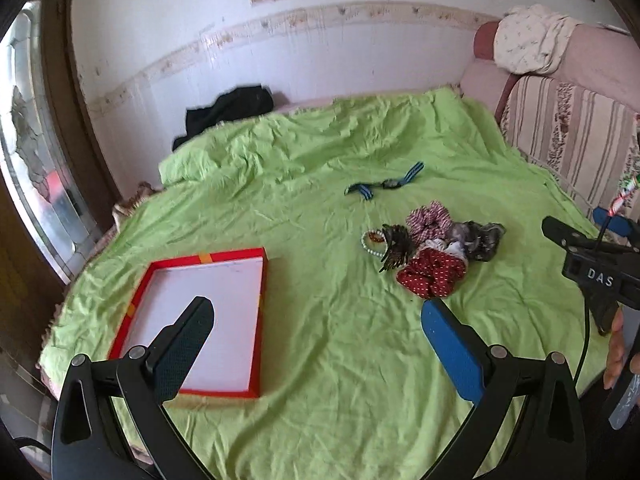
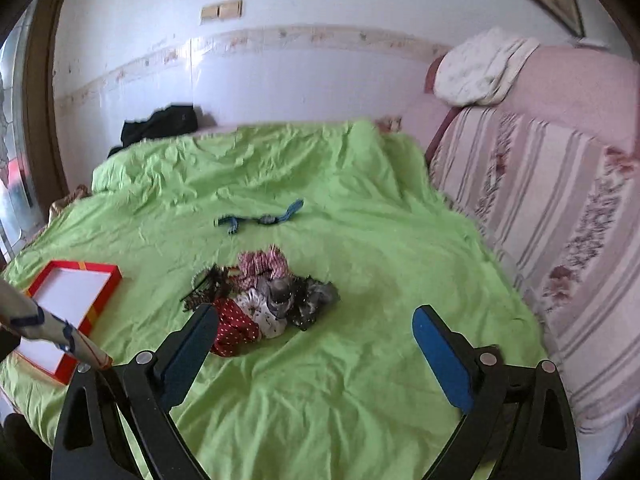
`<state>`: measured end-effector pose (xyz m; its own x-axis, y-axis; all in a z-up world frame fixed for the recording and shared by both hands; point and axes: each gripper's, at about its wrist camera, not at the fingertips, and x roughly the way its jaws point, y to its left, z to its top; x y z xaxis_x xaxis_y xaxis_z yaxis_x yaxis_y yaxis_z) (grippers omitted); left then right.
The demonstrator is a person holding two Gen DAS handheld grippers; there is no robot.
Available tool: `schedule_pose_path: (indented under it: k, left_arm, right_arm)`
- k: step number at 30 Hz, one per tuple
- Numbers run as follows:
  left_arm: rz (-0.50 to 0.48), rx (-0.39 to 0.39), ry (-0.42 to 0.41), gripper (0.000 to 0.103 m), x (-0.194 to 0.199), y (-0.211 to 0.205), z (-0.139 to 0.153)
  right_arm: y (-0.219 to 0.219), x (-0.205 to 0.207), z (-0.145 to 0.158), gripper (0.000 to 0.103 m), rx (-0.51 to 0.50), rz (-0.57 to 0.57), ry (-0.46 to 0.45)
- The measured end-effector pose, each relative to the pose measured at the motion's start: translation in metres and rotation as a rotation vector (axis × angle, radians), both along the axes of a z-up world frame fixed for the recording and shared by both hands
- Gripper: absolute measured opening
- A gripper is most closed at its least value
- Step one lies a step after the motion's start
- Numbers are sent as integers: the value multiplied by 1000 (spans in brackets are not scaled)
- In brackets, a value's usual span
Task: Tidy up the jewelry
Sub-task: 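Move the left tool toward the pile of scrunchies, then grasp the red polka-dot scrunchie with the left tool while the right grasps the grey scrunchie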
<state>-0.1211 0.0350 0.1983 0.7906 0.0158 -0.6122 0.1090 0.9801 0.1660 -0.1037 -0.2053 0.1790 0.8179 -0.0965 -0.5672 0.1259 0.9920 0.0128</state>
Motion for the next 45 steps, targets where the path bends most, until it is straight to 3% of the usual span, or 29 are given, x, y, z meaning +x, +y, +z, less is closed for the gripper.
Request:
schedule_pose_path:
  k: [3,5,8,13,18,25,31,35,42,45]
  left_arm:
    - [6,-48,84,103,33,5,-18]
    - [4,-78,154,103,55,4,-36]
    - [-28,-133,232,101,77,-4,-64]
    - [-103,-233,328,83,105,-35,-97]
    - [-146,-289,403,82,138,-73,-122]
    - [-134,-343,453,82,174,-98,-150]
    - [-125,-353,479,82,183,-106,-166]
    - [-119,-349,490,82,183,-109,-173]
    - [-102,-270,468,81,181,-117,-170]
    - [-104,-230,464,52,180,-119,-168]
  right_arm:
    - [-8,23,-17,97,59,21,37]
    - [-13,40,-30,86,92,46,69]
    - [-20,62,-47,79,121,66,101]
    - [-45,89,-69,77,190,66,101]
    - [-73,107,-87,77,310,60,100]
    - [-95,132,-116,77,461,80,164]
    - [-96,143,-137,77,559,107,211]
    - [-92,144,-138,73,562,115,213]
    - [-89,144,-137,67,559,120,212]
    - [-85,145,-136,57,541,133,218]
